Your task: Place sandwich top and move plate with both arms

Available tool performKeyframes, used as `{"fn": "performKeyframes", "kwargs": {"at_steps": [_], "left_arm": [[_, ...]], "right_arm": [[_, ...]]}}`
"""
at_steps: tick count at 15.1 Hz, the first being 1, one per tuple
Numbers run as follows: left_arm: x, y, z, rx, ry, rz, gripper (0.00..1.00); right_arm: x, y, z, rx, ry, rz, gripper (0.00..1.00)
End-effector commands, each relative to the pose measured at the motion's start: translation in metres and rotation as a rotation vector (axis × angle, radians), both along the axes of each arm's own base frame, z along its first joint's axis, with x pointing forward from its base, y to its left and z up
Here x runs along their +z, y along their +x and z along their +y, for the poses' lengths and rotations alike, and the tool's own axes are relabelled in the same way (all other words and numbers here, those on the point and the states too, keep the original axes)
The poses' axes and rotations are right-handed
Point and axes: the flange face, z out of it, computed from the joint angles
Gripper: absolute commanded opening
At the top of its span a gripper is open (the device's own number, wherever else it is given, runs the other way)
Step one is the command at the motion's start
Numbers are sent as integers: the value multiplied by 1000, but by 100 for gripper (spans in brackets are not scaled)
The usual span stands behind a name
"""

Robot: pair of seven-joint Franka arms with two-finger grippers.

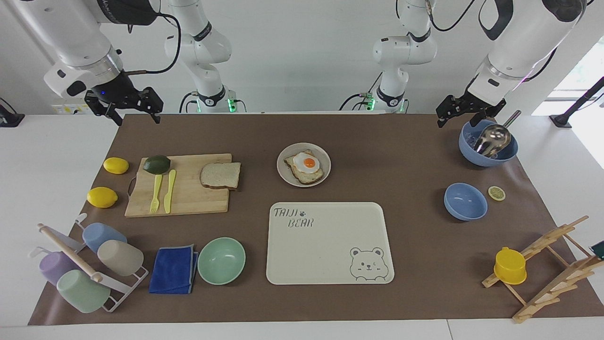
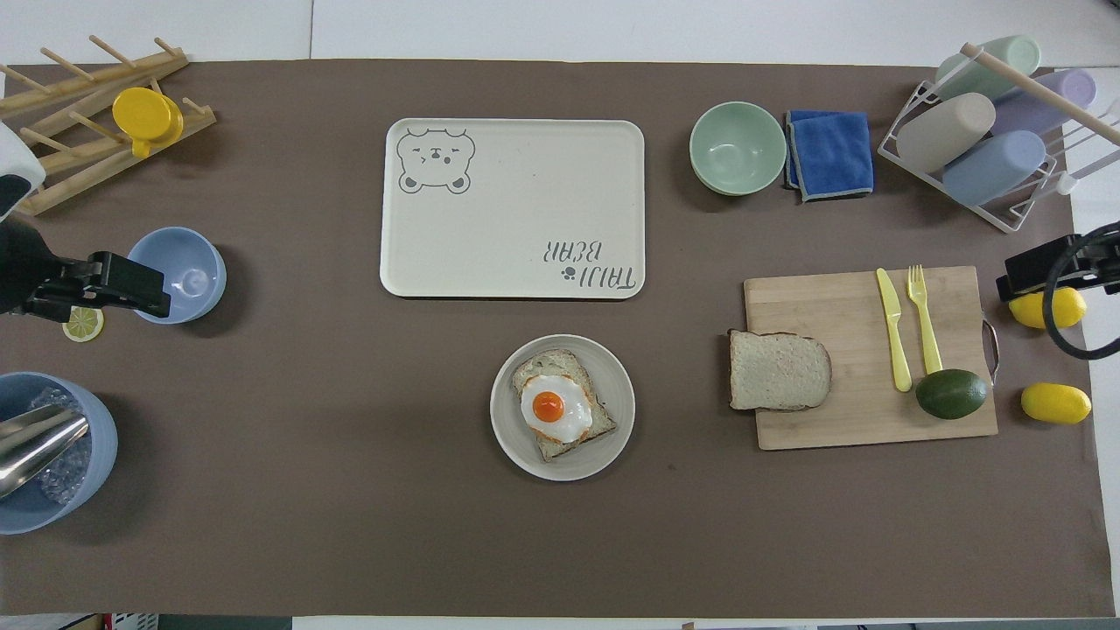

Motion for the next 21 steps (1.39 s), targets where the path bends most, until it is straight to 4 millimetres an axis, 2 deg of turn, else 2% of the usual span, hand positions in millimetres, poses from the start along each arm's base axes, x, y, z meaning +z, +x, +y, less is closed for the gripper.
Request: {"fn": "performKeyframes", "kwargs": {"at_steps": [1,6,12,14,16,18,20,21], "left_arm": [[5,-3,4,-5,17,-13,100],[5,-3,5,-4,17,-13,100],[5,-2,5,-4,17,-15,100],[5,-2,5,-4,17,-15,100],[5,-2,5,-4,17,-15,100],[5,-3,5,-4,17,-13,100],[5,-3,5,-4,17,-13,100],[5,-2,5,-4,17,-15,100]], "right_arm": [[2,3,-1,16,8,-9,100],[8,0,4,-19,13,-23,100],[2,-3,-4,-62,16,-3,100],[-6,-12,-1,-53,16,20,100],[-5,-6,6,-44,17,-16,100],[-14,2,38,6,-1,-26,100],[-37,17,75,19,-40,-12,100],[-55,26,102,49,-69,-11,100]]}}
